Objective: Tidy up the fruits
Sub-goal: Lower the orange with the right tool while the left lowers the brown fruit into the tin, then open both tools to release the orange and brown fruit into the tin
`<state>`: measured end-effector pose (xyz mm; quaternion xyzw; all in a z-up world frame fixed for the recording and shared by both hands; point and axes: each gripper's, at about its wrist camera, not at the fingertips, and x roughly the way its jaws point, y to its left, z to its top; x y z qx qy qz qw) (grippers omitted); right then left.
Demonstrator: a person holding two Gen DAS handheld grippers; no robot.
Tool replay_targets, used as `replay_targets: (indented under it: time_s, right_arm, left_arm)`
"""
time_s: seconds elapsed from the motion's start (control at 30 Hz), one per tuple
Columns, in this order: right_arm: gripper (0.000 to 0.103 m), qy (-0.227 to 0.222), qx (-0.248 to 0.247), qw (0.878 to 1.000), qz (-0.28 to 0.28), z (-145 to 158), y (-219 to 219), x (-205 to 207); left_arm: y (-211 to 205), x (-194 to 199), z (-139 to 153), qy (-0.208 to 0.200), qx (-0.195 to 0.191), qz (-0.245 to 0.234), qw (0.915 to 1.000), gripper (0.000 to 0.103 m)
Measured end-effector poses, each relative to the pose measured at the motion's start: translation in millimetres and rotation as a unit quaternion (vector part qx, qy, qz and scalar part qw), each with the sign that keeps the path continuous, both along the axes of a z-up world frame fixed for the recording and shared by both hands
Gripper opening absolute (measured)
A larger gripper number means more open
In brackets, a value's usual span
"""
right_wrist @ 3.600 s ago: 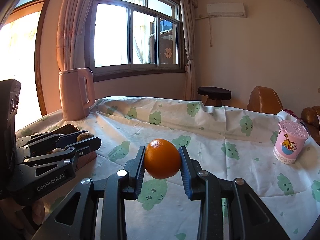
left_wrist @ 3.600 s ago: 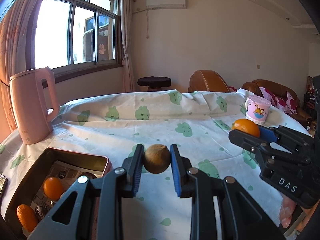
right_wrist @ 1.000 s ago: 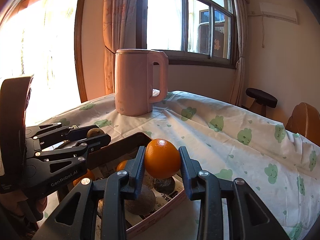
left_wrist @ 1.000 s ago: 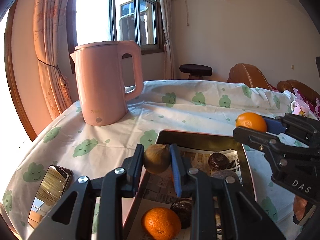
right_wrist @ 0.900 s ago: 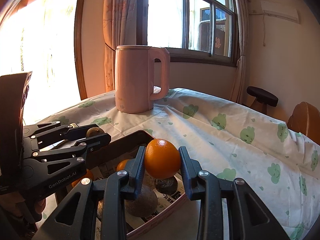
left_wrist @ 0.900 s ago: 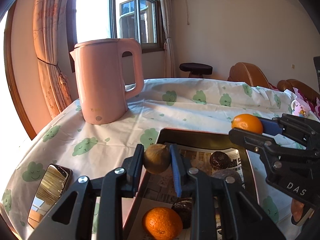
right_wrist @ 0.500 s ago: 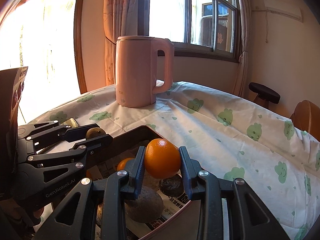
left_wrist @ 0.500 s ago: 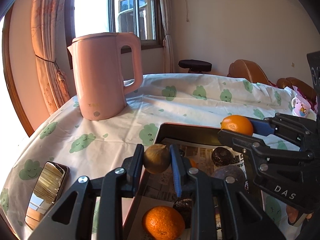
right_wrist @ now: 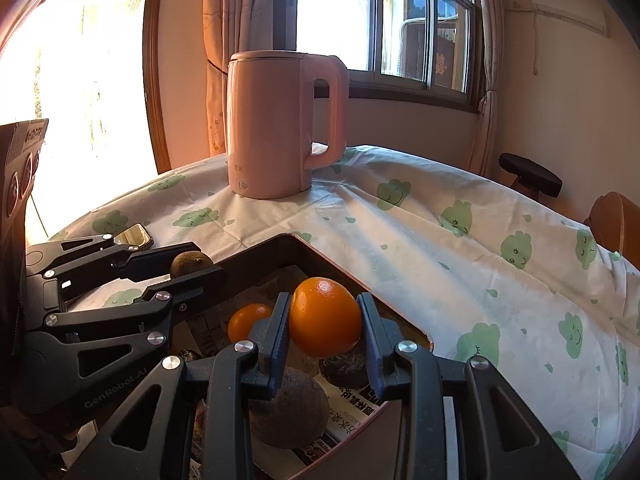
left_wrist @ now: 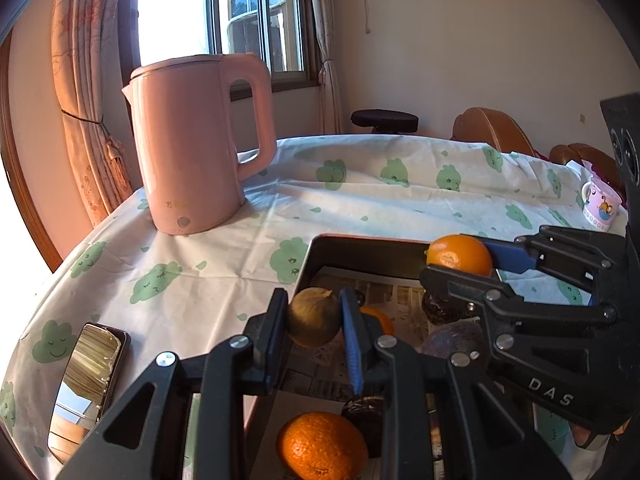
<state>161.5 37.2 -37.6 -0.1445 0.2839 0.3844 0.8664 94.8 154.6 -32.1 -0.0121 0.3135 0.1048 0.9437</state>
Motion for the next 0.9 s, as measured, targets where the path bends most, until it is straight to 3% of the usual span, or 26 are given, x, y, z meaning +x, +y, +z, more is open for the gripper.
replay_targets:
  time_s: [0.73, 0.8, 0.9]
  right_arm:
    - [0.035, 0.025, -0.017, 0.999, 0.017, -13.1, 8.0, -1.0]
    - [0.035, 0.029, -0.016, 0.999, 0.019, -13.8, 7.8, -0.8]
    - [0.041, 0.029, -0.019, 0.999, 0.019, -14.3, 7.3, -1.1]
  left_arm:
    - [3.8, 0.1, -3.6, 0.012, -0.001, 0.001, 0.9999, 0.029]
    - [3.5, -0.6, -3.7, 0.012, -0.002, 0.000, 0.9999, 0.038]
    - [4.3, -2.6, -3.3, 0.009, 0.000, 0.006, 0.9999, 0.044]
